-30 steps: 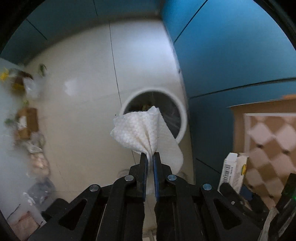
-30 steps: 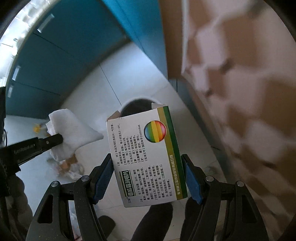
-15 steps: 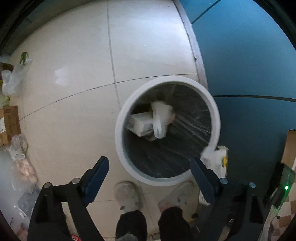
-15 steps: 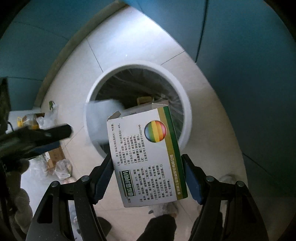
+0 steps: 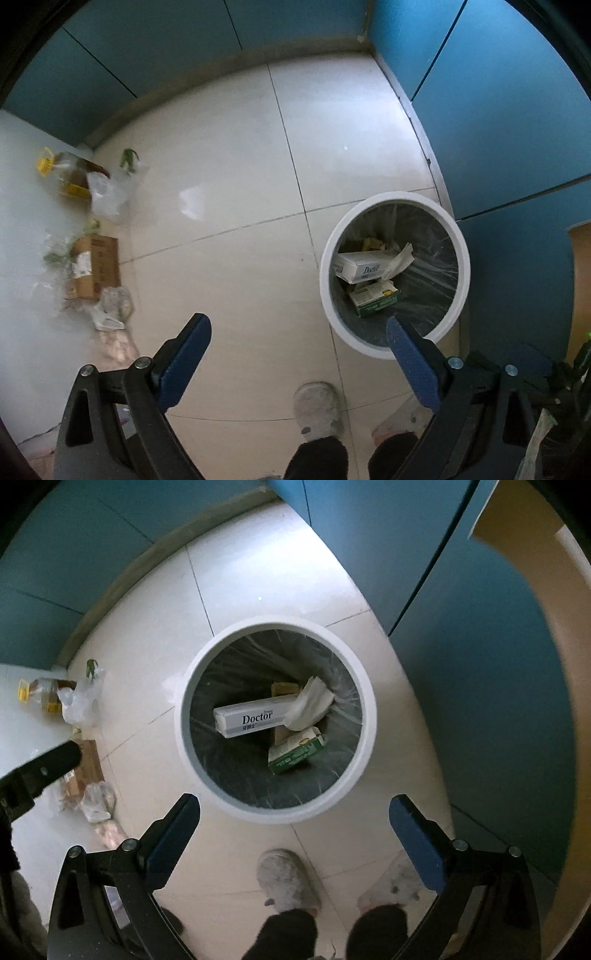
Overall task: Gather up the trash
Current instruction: 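Open both tools to drop the tissue and box into the bin, then grasp the red chili with the left tool while the right tool grasps the red wrapper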
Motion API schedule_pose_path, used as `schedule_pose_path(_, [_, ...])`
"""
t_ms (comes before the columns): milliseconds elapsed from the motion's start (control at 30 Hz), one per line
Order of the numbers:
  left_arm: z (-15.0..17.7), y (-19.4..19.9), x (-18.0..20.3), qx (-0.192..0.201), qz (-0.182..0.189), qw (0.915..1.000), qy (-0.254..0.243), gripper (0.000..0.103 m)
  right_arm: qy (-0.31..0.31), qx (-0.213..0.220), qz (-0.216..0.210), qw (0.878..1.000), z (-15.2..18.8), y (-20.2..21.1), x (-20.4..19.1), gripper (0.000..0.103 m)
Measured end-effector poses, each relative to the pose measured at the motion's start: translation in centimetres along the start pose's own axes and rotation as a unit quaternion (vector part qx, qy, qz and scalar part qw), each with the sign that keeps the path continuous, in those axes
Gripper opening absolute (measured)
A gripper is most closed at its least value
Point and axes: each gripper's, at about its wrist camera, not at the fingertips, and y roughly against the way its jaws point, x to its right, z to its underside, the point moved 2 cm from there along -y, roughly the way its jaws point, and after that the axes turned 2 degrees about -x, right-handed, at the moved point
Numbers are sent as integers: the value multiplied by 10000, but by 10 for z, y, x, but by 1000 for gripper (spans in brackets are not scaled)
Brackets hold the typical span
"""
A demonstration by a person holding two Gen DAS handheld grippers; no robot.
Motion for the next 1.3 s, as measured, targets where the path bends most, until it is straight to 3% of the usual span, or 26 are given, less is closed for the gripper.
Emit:
schedule_pose_path(367, [34,102,5,201,-34,9996,-211,97,77,252,127,9996,38,119,-4,103])
schedule_pose_path(700, [74,228,14,442,119,9983,-364,97,221,655,19,9976,81,276,-9,103])
schedule_pose_path(1067, [115,358,24,1005,184,9940,-394,97,378,1205,-318,9915,133,444,-9,103])
schedule_pose_path(1300, [136,413,29,1325,194,9903,-366,97,577,1391,-484,9874,161,510,-6,103])
